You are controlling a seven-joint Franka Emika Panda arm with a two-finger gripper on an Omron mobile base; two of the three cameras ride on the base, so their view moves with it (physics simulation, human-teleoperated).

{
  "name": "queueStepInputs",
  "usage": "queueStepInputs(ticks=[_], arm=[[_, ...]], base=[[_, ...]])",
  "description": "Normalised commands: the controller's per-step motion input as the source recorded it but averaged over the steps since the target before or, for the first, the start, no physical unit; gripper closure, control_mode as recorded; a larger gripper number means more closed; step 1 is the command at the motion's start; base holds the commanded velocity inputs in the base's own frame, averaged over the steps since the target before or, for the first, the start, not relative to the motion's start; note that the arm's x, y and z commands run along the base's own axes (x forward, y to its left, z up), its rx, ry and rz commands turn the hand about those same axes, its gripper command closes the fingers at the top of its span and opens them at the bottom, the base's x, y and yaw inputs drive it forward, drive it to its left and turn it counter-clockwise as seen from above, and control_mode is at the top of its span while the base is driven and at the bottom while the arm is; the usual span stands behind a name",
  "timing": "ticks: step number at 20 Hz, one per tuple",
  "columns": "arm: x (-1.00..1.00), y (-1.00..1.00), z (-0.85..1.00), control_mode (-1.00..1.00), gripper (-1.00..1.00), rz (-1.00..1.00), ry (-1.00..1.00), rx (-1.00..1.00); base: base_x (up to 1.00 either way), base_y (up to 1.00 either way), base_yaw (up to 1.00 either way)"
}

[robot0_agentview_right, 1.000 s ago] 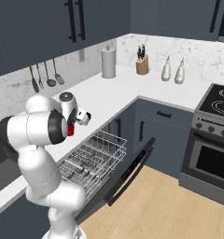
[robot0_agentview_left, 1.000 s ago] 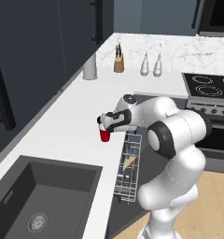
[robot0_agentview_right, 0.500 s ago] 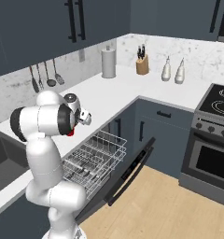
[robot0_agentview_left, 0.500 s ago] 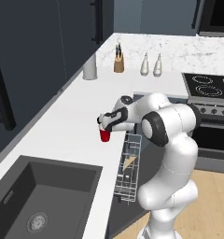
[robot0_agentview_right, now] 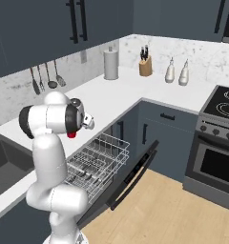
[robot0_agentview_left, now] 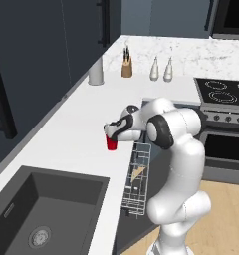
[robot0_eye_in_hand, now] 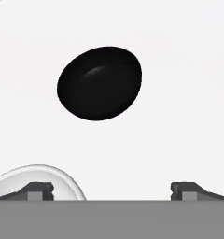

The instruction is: Pick up the cup and bowl from the counter, place them in the dishwasher, and close the dishwasher door.

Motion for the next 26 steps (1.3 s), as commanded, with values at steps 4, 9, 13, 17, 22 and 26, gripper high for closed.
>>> queueStepInputs(ticks=[4,9,13,17,22,26], arm=[[0.0,0.1,-0.37,-1.0,1.0,0.0,0.0,0.0],[-0.21,0.0,-0.32,-1.0,1.0,0.0,0.0,0.0],[-0.37,0.03,-0.16,-1.0,1.0,0.0,0.0,0.0],[-0.79,-0.17,0.0,-1.0,1.0,0.0,0.0,0.0],[-1.0,-0.71,0.0,-1.0,1.0,0.0,-0.01,0.04],[-0.81,-0.85,0.17,-1.0,1.0,0.0,-0.02,0.08]], base=[[0.0,0.0,0.0],[0.0,0.0,0.0],[0.0,0.0,0.0],[0.0,0.0,0.0],[0.0,0.0,0.0],[0.0,0.0,0.0]])
